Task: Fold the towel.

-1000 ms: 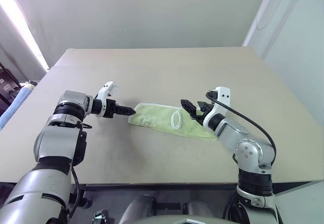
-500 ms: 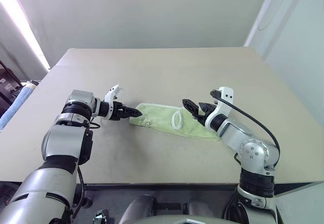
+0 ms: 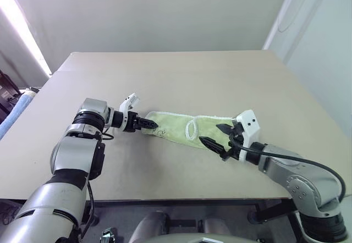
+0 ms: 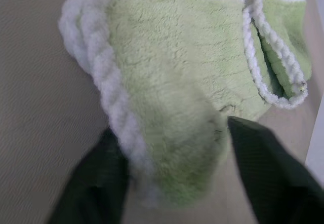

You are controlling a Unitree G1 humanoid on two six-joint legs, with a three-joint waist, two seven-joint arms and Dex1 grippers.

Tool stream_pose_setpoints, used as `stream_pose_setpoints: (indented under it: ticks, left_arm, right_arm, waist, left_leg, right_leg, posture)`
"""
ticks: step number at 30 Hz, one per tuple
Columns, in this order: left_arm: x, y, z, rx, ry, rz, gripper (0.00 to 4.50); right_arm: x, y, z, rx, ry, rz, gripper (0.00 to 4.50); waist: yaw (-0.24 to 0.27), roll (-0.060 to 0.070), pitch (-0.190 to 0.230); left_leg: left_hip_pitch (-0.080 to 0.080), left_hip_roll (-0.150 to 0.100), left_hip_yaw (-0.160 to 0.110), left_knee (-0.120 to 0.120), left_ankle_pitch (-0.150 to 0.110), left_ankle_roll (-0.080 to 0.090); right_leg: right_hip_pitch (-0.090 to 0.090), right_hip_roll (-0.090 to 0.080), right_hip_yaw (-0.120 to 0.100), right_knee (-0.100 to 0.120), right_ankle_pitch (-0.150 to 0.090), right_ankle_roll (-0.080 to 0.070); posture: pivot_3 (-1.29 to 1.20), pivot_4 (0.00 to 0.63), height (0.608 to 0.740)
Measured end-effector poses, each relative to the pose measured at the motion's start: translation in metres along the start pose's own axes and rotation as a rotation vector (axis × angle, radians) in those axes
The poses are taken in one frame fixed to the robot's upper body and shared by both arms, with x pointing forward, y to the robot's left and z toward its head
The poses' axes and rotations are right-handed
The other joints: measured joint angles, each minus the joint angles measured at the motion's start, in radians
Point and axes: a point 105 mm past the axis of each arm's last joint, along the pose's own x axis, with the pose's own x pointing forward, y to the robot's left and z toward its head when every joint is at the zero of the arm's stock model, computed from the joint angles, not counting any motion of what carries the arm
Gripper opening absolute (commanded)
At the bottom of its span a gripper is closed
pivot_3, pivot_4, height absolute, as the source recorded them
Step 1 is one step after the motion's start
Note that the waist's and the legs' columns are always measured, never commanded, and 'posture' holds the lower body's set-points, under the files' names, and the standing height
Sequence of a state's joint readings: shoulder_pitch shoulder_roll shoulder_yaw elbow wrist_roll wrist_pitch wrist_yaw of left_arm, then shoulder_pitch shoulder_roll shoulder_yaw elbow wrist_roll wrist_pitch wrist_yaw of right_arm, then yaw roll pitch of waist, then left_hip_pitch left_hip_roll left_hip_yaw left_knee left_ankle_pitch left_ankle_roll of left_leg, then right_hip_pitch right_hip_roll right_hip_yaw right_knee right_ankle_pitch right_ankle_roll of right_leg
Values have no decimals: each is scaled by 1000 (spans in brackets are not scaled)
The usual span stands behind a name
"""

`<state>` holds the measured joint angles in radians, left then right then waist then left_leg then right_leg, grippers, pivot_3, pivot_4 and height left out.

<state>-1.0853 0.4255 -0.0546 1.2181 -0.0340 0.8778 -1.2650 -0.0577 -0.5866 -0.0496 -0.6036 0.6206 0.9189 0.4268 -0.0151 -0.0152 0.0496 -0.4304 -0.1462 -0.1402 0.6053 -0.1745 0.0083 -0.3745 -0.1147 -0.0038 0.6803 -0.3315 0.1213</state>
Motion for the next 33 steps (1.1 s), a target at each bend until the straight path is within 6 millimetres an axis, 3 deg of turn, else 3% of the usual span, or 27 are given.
stream_pose_setpoints:
  ticks: [5, 14, 26, 30, 33]
  left_arm:
    - [-1, 0, 2, 7, -12, -3, 37]
    - [-12, 2, 4, 18, -29, -13, 37]
    - [-82, 29, 13, 219, 1, 206, 37]
    - [-93, 25, 21, 260, -10, 215, 37]
    - [-87, 14, 29, 312, -2, 176, 37]
  right_arm:
    - [-1, -2, 2, -18, -12, -7, 4500]
    - [-1, -5, 0, -19, -26, -38, 4500]
    - [-2, -3, -9, -5, -5, -34, 4500]
    - [0, -1, -11, -2, 0, -26, 4500]
    - [1, -1, -14, 3, 12, -23, 4500]
  waist:
    - [2, -2, 1]
    - [1, -3, 1]
    - [3, -3, 1]
    - [6, -3, 1]
    - [6, -3, 1]
  left_leg:
    - [-2, 0, 0, 0, 0, 0]
    - [-13, 0, 0, 4, 0, 0]
    - [-14, 0, 0, 7, 0, 0]
    - [-14, 0, 0, 7, 0, 0]
    - [-14, 0, 0, 7, 0, 0]
  right_leg:
    - [-1, 0, 0, 0, 0, 0]
    - [-13, 0, 0, 2, 1, 1]
    - [-13, 1, 0, 3, 2, 1]
    - [-13, 1, 0, 3, 2, 1]
    - [-13, 1, 0, 3, 2, 1]
  posture:
    - [0, 0, 706]
    - [0, 0, 706]
    - [0, 0, 706]
    - [0, 0, 706]
    - [0, 0, 706]
